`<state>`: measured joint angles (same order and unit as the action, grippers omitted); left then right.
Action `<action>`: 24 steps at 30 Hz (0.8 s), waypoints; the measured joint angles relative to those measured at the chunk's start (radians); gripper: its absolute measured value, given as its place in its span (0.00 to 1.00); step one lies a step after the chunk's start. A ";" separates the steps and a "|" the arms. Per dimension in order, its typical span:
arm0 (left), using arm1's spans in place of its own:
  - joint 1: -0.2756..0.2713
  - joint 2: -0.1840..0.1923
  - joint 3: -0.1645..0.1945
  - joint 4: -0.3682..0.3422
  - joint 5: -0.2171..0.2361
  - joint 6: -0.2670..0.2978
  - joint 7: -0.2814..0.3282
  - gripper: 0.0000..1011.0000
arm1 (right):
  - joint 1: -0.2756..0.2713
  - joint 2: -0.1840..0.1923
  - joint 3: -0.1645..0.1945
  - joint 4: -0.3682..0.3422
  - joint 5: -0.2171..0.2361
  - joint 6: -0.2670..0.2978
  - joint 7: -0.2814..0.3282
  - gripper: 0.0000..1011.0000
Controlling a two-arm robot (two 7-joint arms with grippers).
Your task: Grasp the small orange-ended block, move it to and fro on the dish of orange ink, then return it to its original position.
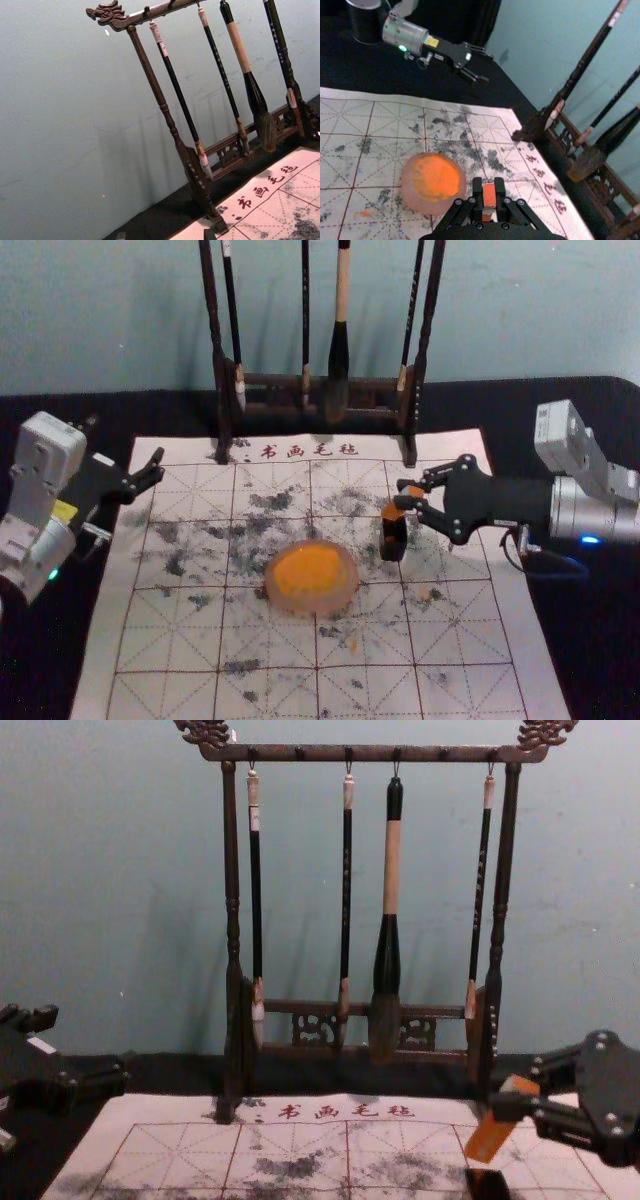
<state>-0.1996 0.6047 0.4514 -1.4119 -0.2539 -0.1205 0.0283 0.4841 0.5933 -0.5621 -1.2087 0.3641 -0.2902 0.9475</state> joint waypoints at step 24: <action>0.000 0.000 0.000 0.000 0.000 0.000 0.000 0.99 | 0.175 -0.104 -0.149 0.069 0.018 0.253 0.072 0.13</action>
<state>-0.1995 0.6047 0.4514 -1.4120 -0.2539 -0.1206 0.0283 0.6589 0.4895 -0.7109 -1.1392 0.3823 -0.0371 1.0193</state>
